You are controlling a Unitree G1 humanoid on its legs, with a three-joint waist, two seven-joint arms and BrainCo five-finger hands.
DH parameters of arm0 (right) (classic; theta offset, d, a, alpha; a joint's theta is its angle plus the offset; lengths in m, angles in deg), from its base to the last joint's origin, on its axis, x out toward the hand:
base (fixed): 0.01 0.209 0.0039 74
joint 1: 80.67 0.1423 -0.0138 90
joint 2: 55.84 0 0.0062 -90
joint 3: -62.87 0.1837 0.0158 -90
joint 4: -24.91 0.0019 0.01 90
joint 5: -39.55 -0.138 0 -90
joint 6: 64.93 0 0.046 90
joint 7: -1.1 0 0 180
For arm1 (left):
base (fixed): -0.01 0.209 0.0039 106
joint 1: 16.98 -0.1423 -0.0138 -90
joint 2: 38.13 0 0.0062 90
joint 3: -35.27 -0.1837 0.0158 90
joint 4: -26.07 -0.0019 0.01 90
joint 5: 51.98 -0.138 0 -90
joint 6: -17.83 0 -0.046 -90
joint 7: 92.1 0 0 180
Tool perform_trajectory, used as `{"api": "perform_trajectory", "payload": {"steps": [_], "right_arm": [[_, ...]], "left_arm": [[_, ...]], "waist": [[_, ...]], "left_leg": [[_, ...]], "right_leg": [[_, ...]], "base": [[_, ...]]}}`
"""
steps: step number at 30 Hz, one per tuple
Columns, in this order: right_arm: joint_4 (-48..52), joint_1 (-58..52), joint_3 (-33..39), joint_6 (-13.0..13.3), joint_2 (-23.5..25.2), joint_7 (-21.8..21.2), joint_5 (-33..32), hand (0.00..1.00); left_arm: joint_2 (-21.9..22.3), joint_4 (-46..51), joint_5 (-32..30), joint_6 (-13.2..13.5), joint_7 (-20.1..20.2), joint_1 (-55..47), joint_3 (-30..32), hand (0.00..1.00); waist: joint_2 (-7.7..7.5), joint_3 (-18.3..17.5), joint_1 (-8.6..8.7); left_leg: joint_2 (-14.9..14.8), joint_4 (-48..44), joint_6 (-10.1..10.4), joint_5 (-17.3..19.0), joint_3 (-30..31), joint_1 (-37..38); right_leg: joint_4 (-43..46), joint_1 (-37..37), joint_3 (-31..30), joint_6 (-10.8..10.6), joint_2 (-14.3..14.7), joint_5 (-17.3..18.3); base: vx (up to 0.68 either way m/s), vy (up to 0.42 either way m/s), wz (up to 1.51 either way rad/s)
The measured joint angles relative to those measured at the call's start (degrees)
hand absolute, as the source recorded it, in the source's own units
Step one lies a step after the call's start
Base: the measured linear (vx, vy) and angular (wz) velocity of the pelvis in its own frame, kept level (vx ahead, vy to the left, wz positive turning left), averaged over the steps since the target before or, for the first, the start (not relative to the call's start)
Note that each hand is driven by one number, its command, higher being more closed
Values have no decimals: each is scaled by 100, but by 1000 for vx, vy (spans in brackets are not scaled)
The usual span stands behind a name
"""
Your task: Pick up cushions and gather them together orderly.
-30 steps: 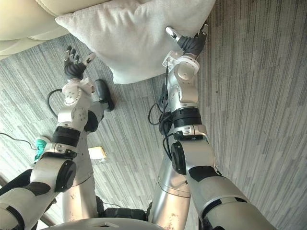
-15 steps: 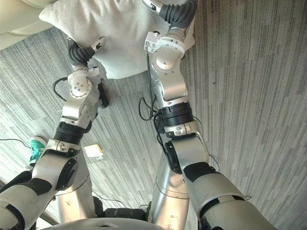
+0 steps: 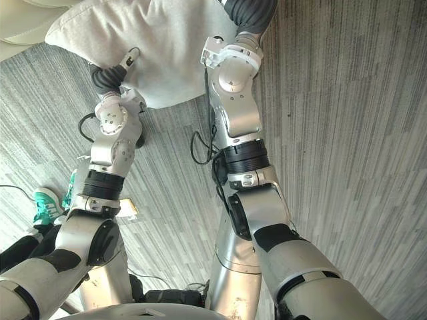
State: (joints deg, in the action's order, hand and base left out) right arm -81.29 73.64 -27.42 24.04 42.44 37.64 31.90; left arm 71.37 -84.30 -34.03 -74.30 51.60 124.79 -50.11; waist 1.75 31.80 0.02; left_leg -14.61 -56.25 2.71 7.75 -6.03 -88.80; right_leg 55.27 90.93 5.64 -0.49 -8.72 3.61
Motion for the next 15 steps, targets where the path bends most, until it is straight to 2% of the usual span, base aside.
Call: {"api": "perform_trajectory", "payload": {"steps": [3, 7, 15], "right_arm": [[0, 3, 37, 0, 15, -282, -106, 100], [0, 3, 55, 0, 18, -392, -107, 100], [1, -23, 102, 0, 17, -518, -110, 100]], "left_arm": [[0, 6, -14, -205, 17, -98, 102, 100], [0, 171, -13, -319, 32, -97, 130, 100], [-30, 179, 219, -206, 25, -194, 198, 100]], "waist": [[6, -12, -22], [6, -12, -30], [6, -12, -63]], "left_leg": [[15, 174, 40, -50, 2, 164], [18, 282, 16, -131, 23, 188], [56, 329, 54, -164, 116, 196]], "right_leg": [[-85, -143, 35, 5, 4, 3], [-174, -192, 94, 16, 4, -5], [-153, -230, 166, 78, -8, 37]], "base": [[-78, -62, 8], [-34, -29, 2], [-29, -38, 3]]}}
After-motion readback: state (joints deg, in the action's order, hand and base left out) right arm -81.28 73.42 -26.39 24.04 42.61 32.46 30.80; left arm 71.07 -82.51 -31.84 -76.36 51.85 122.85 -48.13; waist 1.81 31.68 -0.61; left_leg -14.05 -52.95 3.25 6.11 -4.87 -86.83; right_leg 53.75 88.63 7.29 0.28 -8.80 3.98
